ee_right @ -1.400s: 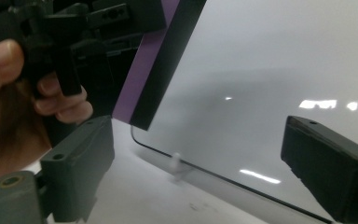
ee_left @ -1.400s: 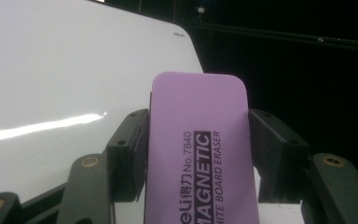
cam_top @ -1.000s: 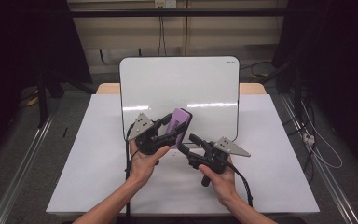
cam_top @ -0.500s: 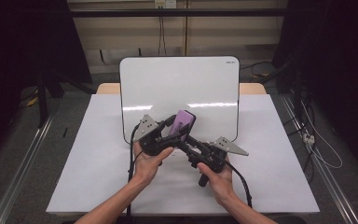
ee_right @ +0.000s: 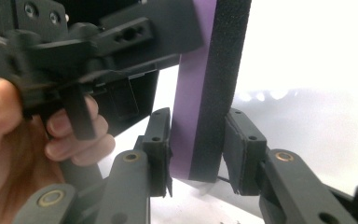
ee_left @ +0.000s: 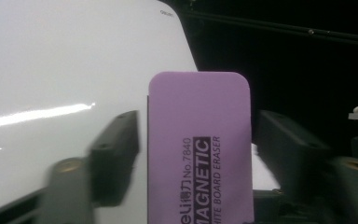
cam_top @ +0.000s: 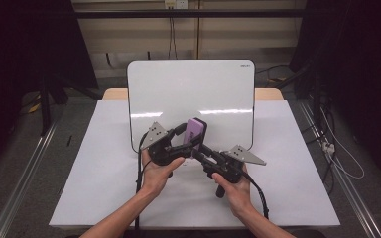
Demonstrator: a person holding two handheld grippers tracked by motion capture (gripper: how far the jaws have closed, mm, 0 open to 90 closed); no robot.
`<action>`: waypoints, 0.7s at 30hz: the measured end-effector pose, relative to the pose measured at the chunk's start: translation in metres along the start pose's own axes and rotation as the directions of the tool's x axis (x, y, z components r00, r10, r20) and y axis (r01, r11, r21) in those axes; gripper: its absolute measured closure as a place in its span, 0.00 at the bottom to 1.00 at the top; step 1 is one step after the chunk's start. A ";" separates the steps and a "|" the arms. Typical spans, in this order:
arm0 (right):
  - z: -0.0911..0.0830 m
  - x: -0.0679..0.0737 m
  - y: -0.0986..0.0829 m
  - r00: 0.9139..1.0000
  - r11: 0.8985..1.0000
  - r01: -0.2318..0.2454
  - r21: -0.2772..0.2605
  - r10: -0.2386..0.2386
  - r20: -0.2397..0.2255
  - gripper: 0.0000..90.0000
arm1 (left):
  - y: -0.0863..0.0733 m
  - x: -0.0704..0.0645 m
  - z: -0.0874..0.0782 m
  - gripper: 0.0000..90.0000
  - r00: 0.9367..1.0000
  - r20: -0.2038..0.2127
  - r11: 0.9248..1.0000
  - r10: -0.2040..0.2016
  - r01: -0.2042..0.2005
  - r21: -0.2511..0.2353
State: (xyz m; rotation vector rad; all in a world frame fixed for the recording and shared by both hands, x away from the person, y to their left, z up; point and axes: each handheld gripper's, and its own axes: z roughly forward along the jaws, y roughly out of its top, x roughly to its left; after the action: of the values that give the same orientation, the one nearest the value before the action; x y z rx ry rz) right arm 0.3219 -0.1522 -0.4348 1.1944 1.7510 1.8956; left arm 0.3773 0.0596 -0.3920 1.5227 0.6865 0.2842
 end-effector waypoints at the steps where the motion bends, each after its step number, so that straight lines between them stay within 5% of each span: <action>1: -0.001 0.000 0.000 1.000 1.000 0.005 0.005 -0.005 0.006 0.73 | 0.000 0.000 0.000 0.22 1.000 0.000 1.000 -0.005 0.005 0.000; 11: -0.015 -0.012 0.006 0.995 0.996 0.070 0.049 -0.073 0.064 0.74 | 0.015 0.005 -0.014 0.08 0.997 -0.056 0.995 0.052 -0.047 0.091; 18: -0.032 -0.023 0.015 0.980 0.988 0.146 0.060 -0.152 0.130 0.74 | 0.013 0.017 -0.035 0.06 0.988 -0.087 0.981 0.125 -0.110 0.161; 21: -0.039 -0.027 0.016 0.972 0.983 0.170 0.076 -0.180 0.154 0.74 | 0.008 0.023 -0.043 0.05 0.989 -0.106 0.980 0.106 -0.085 0.182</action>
State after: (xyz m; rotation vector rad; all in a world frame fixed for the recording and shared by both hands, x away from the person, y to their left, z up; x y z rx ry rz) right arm 0.3150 -0.2009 -0.4262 1.1381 1.7764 1.6107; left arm 0.3730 0.1084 -0.3859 1.7225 0.7466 0.3952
